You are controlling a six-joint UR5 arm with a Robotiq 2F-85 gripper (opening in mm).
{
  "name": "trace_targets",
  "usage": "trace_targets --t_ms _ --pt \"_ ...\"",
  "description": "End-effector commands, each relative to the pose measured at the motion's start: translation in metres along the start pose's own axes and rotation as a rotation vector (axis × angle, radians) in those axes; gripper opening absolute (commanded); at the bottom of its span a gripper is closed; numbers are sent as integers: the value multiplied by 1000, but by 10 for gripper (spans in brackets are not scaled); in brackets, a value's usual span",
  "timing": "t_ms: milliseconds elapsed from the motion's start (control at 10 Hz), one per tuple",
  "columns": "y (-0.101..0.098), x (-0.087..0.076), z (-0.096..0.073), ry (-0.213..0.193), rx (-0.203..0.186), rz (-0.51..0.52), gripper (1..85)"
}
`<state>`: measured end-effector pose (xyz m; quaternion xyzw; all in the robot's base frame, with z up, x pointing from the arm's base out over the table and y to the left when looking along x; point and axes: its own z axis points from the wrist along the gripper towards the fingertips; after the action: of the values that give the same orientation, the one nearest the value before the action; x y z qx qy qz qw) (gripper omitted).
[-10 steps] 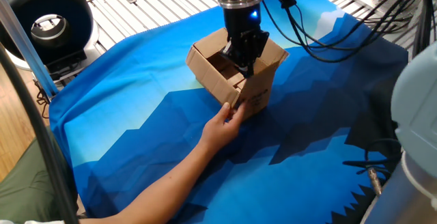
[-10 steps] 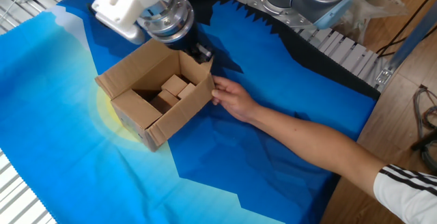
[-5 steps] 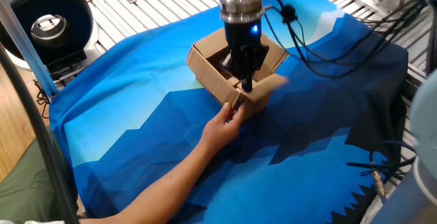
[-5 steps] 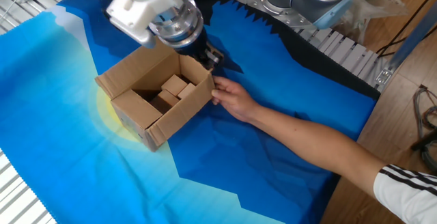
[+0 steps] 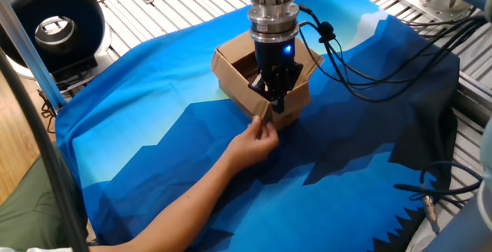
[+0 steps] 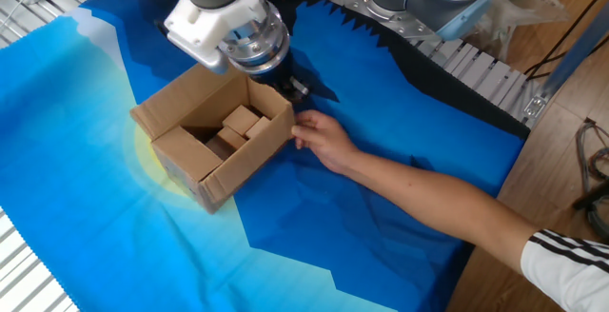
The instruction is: Open a box
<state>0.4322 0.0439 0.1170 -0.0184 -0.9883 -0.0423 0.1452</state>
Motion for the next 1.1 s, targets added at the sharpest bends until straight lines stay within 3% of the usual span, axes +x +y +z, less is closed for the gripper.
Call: trace_targets --t_ms 0,600,800,900,1000 --pt "11 3 -12 3 6 17 13" --pt "18 17 -59 64 6 26 13" --pt "-2 -1 -61 58 32 -23 13" --pt "-18 -20 -59 32 69 -58 13" --pt "-24 -39 -55 2 78 -63 13"
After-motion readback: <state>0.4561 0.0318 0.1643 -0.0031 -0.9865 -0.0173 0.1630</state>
